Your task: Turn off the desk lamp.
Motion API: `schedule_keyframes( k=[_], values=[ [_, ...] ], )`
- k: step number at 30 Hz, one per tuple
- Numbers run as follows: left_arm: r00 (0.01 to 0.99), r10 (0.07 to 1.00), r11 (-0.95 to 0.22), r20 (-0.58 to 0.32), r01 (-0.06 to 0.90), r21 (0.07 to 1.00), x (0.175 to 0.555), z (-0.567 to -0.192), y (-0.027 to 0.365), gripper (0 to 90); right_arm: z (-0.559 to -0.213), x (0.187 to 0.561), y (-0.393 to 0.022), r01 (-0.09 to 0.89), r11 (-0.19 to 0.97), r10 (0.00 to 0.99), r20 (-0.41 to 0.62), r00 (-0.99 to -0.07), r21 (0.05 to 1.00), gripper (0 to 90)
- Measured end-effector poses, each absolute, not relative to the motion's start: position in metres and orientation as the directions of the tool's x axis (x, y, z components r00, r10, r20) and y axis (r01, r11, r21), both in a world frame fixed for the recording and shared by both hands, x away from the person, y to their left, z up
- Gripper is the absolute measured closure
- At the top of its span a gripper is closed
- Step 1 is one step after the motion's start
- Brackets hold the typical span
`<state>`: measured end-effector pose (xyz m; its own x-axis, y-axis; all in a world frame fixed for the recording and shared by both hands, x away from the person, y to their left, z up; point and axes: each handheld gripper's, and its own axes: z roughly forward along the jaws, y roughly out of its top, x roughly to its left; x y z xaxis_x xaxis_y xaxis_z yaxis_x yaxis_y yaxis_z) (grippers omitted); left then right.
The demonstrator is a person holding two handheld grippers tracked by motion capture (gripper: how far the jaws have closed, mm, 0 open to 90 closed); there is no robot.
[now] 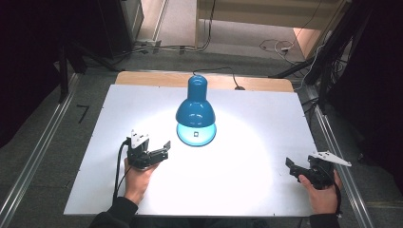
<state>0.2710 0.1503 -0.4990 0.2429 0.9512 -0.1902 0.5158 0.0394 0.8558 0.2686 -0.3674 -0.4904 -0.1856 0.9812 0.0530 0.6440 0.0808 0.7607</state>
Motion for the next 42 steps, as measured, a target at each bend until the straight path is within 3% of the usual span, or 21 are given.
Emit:
schedule_keyframes(
  k=[31, 42],
  values=[
    [0.320, 0.927, 0.000, -0.196, 0.521, 0.854, 0.288, -0.499, 0.118, 21.7, -0.490, 0.269, -0.368, 0.643, 0.077, 0.980, 0.061, -0.190, 0.762, 10.4],
    [0.331, 0.924, -0.006, -0.193, 0.516, 0.857, 0.292, -0.499, 0.111, 28.4, -0.491, 0.269, -0.368, 0.641, 0.080, 0.979, 0.062, -0.196, 0.763, 10.4]
  ],
)
